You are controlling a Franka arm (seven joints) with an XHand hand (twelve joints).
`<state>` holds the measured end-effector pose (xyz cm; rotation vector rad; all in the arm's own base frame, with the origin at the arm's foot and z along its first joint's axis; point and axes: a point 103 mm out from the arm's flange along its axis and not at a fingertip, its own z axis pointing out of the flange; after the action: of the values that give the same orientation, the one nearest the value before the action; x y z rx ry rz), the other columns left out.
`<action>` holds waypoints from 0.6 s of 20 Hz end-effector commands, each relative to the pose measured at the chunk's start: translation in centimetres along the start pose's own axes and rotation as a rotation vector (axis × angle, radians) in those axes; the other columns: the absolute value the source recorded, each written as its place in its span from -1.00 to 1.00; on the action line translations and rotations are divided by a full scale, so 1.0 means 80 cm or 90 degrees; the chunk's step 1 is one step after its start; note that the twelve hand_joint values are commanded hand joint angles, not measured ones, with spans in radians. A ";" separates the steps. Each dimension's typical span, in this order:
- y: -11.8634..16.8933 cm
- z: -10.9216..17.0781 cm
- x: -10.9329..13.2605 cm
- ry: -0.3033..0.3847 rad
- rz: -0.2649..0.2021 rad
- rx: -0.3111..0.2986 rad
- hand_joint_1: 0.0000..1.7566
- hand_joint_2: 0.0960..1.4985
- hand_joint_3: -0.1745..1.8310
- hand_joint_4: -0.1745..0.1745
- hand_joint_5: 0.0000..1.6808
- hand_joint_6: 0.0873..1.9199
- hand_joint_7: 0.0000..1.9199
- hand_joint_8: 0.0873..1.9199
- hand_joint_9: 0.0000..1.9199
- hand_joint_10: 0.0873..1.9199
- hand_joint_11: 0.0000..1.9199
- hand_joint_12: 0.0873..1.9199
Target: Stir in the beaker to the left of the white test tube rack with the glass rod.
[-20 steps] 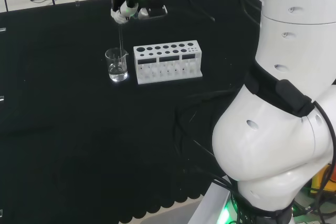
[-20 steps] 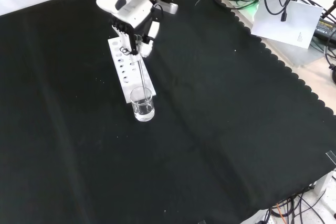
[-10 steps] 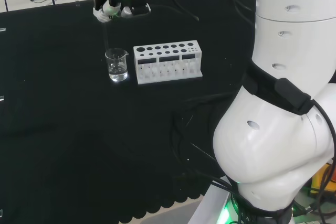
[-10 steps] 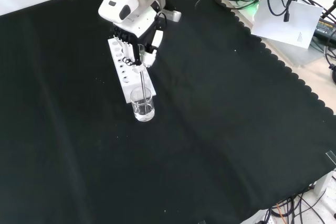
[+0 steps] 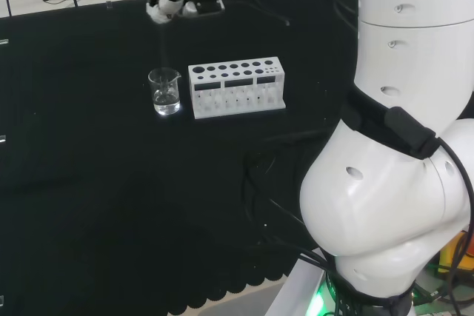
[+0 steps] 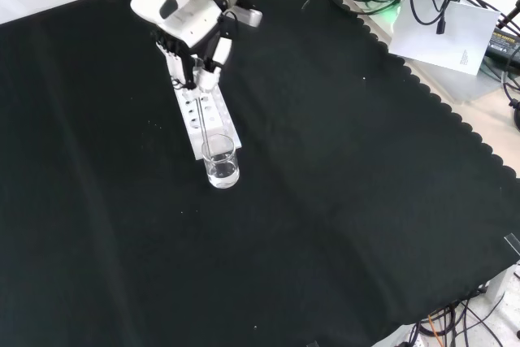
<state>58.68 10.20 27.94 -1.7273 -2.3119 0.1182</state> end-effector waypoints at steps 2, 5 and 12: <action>-0.013 -0.002 -0.023 0.002 0.022 0.000 0.51 0.37 -1.00 -1.00 0.69 -1.00 0.38 -0.29 0.67 -0.25 0.75 -0.63; -0.019 0.005 -0.012 0.000 0.015 0.007 0.51 0.37 -1.00 -1.00 0.69 -1.00 0.38 -0.29 0.67 -0.25 0.75 -0.63; -0.033 0.012 0.051 -0.012 -0.032 0.015 0.51 0.37 -1.00 -1.00 0.69 -1.00 0.38 -0.29 0.67 -0.25 0.75 -0.63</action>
<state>55.98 11.19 28.02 -1.7020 -2.3205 0.1452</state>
